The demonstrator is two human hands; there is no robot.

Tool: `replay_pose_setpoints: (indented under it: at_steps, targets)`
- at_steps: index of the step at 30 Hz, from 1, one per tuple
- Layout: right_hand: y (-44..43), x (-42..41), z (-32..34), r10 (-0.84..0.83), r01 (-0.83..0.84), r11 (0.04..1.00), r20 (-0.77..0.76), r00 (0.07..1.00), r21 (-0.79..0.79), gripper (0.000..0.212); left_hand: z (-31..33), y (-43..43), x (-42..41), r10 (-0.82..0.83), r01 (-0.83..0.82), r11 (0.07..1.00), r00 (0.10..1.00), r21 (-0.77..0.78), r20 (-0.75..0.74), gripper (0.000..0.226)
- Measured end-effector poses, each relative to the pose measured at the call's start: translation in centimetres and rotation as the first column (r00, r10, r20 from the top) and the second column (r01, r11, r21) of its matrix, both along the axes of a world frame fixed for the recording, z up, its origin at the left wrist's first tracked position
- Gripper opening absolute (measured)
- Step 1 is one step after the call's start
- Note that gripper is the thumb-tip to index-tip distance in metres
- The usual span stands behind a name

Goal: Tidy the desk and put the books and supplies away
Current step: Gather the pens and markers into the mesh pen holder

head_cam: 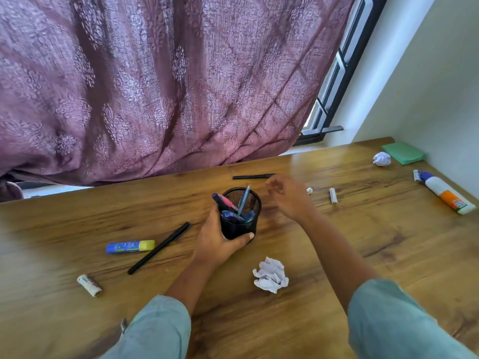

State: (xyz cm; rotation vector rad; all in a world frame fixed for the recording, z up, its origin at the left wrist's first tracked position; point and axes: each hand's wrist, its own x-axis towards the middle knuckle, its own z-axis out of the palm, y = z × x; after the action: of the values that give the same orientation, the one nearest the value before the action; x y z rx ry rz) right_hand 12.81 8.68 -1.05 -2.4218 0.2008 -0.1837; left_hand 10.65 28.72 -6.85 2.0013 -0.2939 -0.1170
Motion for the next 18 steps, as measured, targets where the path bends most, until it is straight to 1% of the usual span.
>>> replay_pose_setpoints:
  at_steps: [2, 4, 6, 8, 9, 11, 13, 14, 16, 17, 18]
  targets:
    - [-0.7, 1.8, -1.0, 0.004, -0.021, 0.981, -0.089, 0.996, -0.193, 0.035, -0.1, -0.2, 0.6, 0.004, -0.004, 1.0, 1.0, 0.002, -0.007, 0.078]
    - [-1.2, 3.1, -1.8, -0.03, -0.041, 0.924, -0.179, 0.983, -0.381, 0.051, -0.2, -0.2, 0.9, 0.004, -0.004, 1.0, 1.0, 0.003, -0.006, 0.078]
    - [-1.6, 4.0, -2.2, -0.048, -0.085, 0.874, -0.26, 0.964, -0.478, 0.061, -0.2, -0.3, 1.2, 0.006, -0.006, 1.0, 1.0, 0.008, -0.008, 0.079]
    - [-2.2, 4.9, -2.4, -0.06, -0.137, 0.85, -0.353, 0.934, -0.508, 0.065, -0.2, -0.4, 1.3, 0.009, -0.009, 1.0, 1.0, 0.013, -0.007, 0.078]
    - [-2.5, 5.3, -2.4, -0.071, -0.154, 0.835, -0.38, 0.922, -0.528, 0.063, -0.3, -0.4, 1.3, 0.011, -0.011, 1.0, 1.0, 0.013, -0.006, 0.078]
    - [-2.9, 6.1, -2.6, -0.098, -0.147, 0.785, -0.356, 0.929, -0.601, 0.05, -0.3, -0.4, 1.3, 0.01, -0.01, 1.0, 1.0, 0.015, -0.002, 0.078]
    - [-2.8, 6.4, -2.7, -0.13, -0.114, 0.767, -0.326, 0.936, -0.632, 0.035, -0.2, -0.4, 1.3, 0.003, -0.004, 1.0, 1.0, 0.018, 0.006, 0.078]
    - [-2.6, 6.4, -2.8, -0.138, -0.112, 0.767, -0.333, 0.933, -0.631, 0.032, -0.2, -0.4, 1.3, 0.003, -0.003, 1.0, 1.0, 0.015, 0.008, 0.078]
    - [-2.2, 6.2, -3.0, -0.127, -0.125, 0.769, -0.341, 0.931, -0.627, 0.035, -0.2, -0.3, 1.3, -0.005, 0.004, 1.0, 1.0, 0.006, 0.008, 0.079]
    - [-1.9, 5.9, -3.0, -0.11, -0.117, 0.787, -0.325, 0.939, -0.606, 0.035, -0.1, -0.3, 1.2, -0.008, 0.008, 1.0, 1.0, 0.005, 0.006, 0.081]
    - [-1.6, 5.6, -2.8, -0.09, -0.09, 0.832, -0.294, 0.952, -0.548, 0.032, -0.1, -0.3, 1.2, -0.006, 0.006, 1.0, 1.0, 0.007, 0.001, 0.082]
